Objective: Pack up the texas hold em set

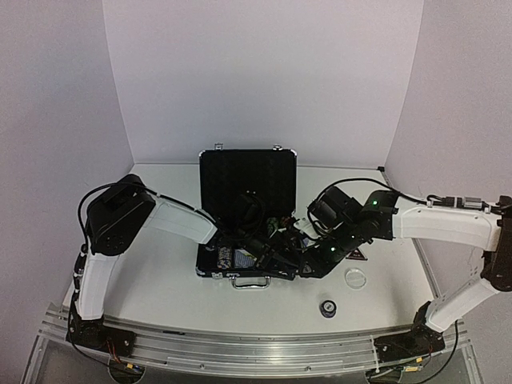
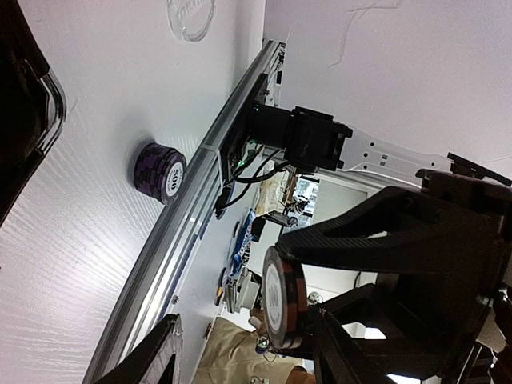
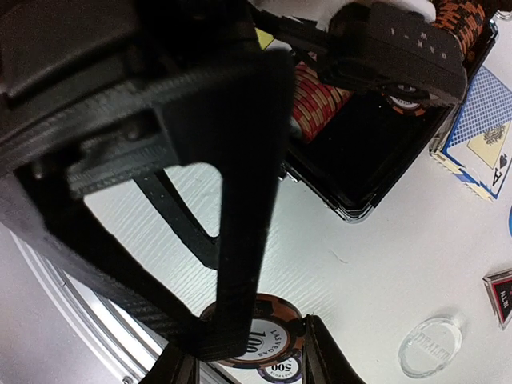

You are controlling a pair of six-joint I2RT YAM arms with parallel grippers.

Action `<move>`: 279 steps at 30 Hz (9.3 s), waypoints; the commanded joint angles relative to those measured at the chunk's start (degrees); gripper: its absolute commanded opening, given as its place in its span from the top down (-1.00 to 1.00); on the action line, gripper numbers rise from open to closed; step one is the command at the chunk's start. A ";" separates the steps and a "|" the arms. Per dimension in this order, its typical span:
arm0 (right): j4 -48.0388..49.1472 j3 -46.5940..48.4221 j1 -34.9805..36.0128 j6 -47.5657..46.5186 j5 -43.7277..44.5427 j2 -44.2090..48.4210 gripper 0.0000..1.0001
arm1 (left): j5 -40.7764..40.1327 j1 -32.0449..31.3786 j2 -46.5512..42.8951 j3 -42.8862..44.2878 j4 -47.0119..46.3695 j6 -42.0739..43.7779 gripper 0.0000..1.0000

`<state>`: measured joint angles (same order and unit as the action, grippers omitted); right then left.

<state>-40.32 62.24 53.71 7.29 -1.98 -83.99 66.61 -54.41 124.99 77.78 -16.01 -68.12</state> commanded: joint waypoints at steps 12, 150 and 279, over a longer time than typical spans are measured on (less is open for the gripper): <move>0.15 2.64 0.98 -0.99 1.64 -1.79 0.72 | 3.92 -1.39 1.04 1.01 -10.18 -6.07 0.85; -3.31 -14.06 0.74 26.20 37.44 32.76 -0.97 | -45.42 0.27 -5.30 36.36 53.32 81.79 -0.55; -8.45 -5.46 9.50 17.97 0.44 5.50 0.91 | -16.25 0.22 -18.72 -13.92 -0.26 9.61 -0.79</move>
<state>-45.69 52.84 62.83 30.16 2.63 -79.71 30.82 -54.15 99.21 59.73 -2.37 -50.69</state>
